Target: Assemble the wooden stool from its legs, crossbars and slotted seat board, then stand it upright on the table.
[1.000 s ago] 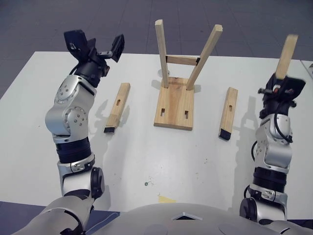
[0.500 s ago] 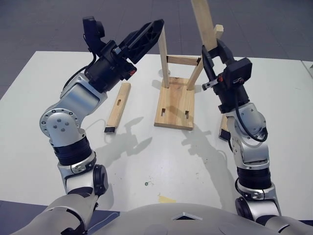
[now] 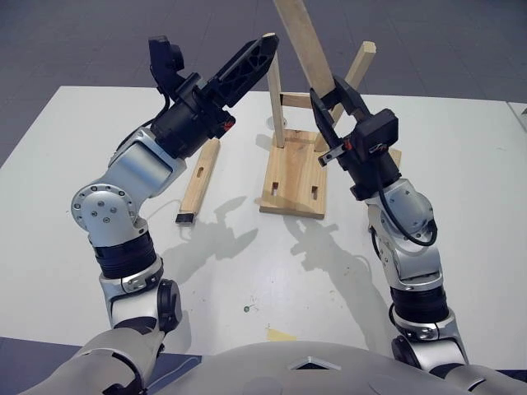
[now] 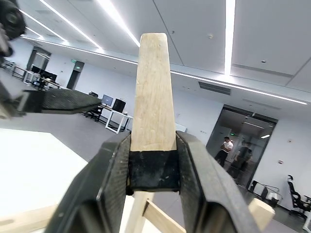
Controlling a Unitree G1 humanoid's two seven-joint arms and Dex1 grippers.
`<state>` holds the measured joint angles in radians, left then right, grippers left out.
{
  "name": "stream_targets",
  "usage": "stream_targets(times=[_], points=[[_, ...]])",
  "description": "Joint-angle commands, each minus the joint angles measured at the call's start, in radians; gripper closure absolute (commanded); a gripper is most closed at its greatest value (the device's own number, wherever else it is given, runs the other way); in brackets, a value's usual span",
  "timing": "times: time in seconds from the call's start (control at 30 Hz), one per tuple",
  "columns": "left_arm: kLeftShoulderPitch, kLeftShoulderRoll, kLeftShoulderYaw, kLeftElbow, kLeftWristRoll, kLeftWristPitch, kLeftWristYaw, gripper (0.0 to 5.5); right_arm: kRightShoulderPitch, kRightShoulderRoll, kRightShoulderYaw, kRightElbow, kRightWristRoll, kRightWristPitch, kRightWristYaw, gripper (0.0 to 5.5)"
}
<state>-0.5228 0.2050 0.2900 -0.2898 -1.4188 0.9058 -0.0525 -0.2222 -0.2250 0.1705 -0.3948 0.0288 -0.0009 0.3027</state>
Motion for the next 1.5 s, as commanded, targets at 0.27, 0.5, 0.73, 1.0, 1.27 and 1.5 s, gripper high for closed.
stream_targets(times=[0.27, 0.5, 0.73, 1.0, 1.27, 1.5], points=[[0.002, 0.037, -0.033, -0.03, -0.113, -0.019, 0.014, 1.0, 0.02, -0.008, 0.055, -0.02, -0.001, 0.011, 0.074, 4.18], [0.001, 0.055, -0.057, -0.024, -0.096, -0.04, 0.016, 2.29, 0.031, 0.0, 0.05, -0.024, 0.012, 0.019, 0.077, 4.18], [0.004, 0.065, -0.071, -0.021, -0.083, -0.06, 0.02, 3.42, 0.036, 0.008, 0.04, -0.033, 0.037, 0.041, 0.075, 4.18], [0.007, 0.066, -0.083, -0.024, -0.062, -0.069, 0.025, 4.65, 0.038, 0.007, 0.032, -0.028, 0.042, 0.045, 0.074, 4.18], [-0.005, 0.069, -0.086, -0.033, -0.071, -0.073, 0.03, 5.02, 0.043, 0.01, 0.029, -0.03, 0.039, 0.051, 0.067, 4.18], [-0.119, 0.098, -0.024, -0.001, 0.092, -0.199, 0.088, 5.08, 0.04, 0.028, 0.008, -0.013, 0.06, 0.108, 0.049, 3.02]])
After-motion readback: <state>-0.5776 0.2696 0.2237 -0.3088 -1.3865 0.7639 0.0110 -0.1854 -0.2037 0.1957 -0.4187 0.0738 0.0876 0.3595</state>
